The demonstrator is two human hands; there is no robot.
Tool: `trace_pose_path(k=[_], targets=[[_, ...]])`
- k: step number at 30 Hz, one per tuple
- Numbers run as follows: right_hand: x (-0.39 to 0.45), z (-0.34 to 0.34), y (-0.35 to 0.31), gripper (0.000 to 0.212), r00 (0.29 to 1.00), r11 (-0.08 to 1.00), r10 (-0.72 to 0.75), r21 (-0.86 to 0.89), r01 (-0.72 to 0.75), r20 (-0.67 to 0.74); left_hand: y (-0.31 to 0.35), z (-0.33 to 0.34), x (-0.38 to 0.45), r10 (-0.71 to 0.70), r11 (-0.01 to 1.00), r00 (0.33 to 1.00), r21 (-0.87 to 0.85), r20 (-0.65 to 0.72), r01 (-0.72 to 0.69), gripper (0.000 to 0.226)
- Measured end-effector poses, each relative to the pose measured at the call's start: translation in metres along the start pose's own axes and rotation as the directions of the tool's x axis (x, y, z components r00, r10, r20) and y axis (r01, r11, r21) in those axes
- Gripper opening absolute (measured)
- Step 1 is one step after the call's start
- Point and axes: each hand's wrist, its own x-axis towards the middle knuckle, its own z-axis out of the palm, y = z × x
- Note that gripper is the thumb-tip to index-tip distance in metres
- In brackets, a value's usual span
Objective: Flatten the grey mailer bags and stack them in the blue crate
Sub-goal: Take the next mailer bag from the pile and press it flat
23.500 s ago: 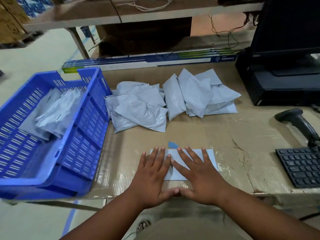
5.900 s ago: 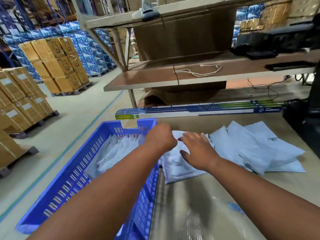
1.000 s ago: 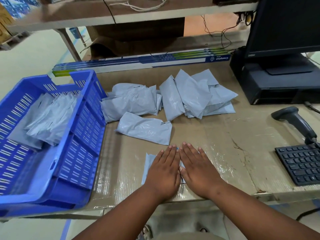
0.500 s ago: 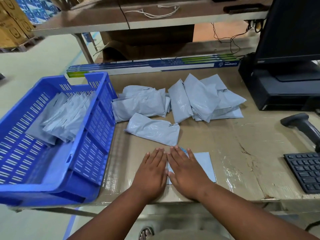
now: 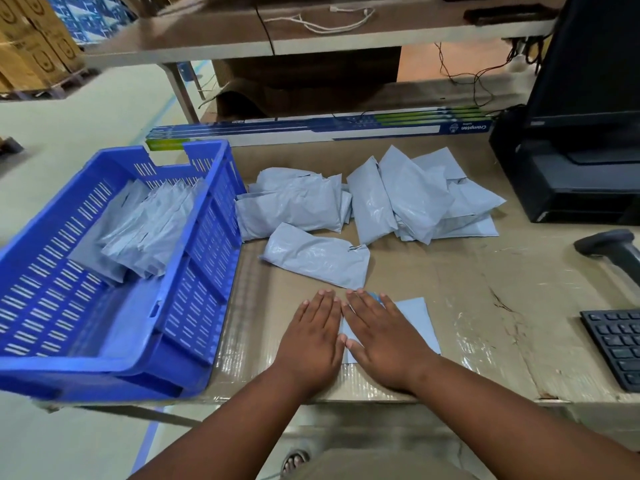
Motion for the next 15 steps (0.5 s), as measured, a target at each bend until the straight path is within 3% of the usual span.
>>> trace_pose_path(k=[5,8,11,15], targets=[[0.007,-0.014,0.012,0.071,0.998,0.998,0.056,-0.008,-0.055,0.019,0.002,-0.018,0.019,-0.061,0.997,0.998,0.047,0.031,0.059,0.070],[-0.003,-0.020,0.006,0.069,0.995,0.996,0.087,0.015,-0.086,-0.042,0.011,-0.031,0.011,-0.091,0.996,0.996,0.026,0.014,0.090,0.071],[-0.024,-0.014,-0.003,0.073,0.998,1.000,0.016,0.008,-0.016,-0.067,0.011,-0.031,-0.018,-0.055,0.998,0.998,0.013,0.032,0.055,0.075],[-0.036,-0.005,-0.004,0.083,0.999,0.999,0.035,0.013,-0.035,-0.033,-0.003,-0.026,-0.040,-0.001,0.999,0.998,0.044,0.064,-0.002,0.080]])
